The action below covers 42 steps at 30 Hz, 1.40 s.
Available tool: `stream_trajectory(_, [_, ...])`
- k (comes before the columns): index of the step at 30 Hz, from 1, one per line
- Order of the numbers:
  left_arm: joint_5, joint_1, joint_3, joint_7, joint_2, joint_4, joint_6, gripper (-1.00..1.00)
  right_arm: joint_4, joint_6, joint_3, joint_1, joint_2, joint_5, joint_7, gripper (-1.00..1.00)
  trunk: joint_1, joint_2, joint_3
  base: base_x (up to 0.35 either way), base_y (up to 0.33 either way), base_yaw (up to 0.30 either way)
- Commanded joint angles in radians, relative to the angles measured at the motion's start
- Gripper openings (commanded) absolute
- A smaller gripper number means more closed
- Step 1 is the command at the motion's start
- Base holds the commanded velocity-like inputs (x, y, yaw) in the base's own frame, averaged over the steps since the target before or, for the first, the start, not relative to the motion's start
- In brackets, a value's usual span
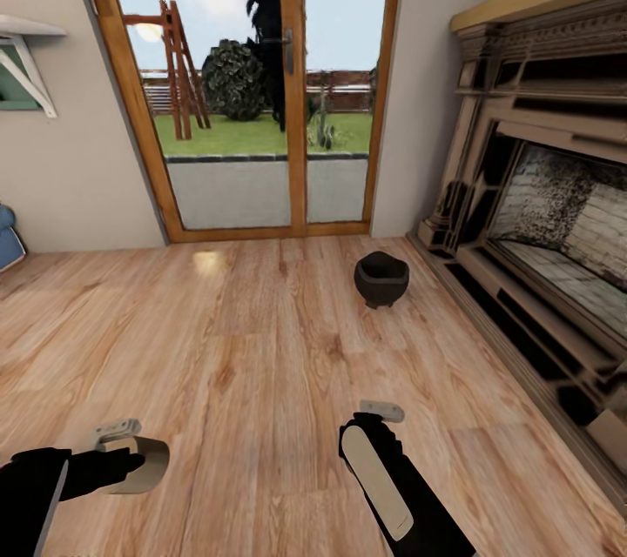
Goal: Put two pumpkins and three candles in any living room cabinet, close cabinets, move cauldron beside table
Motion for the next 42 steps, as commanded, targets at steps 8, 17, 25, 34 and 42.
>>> stream_trajectory(8, [0.001,0.0,0.0,-0.001,-0.006,-0.002,0.0,-1.0,0.0,-0.002,0.001,0.0,0.0,-0.002,0.001,-1.0,-0.031,0.056,0.025,-0.099,0.0,0.0])
stream_trajectory(17, [0.0,0.0,0.0,-0.001,-0.026,-0.009,0.003,-1.0,0.0,-0.002,0.003,0.0,0.0,-0.002,0.001,-1.0,-0.065,0.119,0.053,-0.004,0.0,0.0])
stream_trajectory(25, [0.0,0.0,0.0,-0.002,-0.027,-0.01,0.003,-1.0,0.0,-0.002,0.003,0.0,0.0,-0.003,0.003,-1.0,-0.096,0.175,0.074,-0.126,0.0,-0.1])
stream_trajectory(34, [0.0,0.0,0.0,-0.002,-0.027,-0.013,0.005,-1.0,0.0,-0.003,0.003,0.0,0.0,-0.004,0.005,-1.0,-0.13,0.238,0.093,-0.308,0.0,-0.215])
stream_trajectory(42, [0.0,0.0,0.0,-0.002,-0.027,-0.013,0.005,-1.0,0.0,-0.003,0.003,0.0,0.0,-0.004,0.006,-1.0,-0.161,0.294,0.112,-0.137,0.0,-0.238])
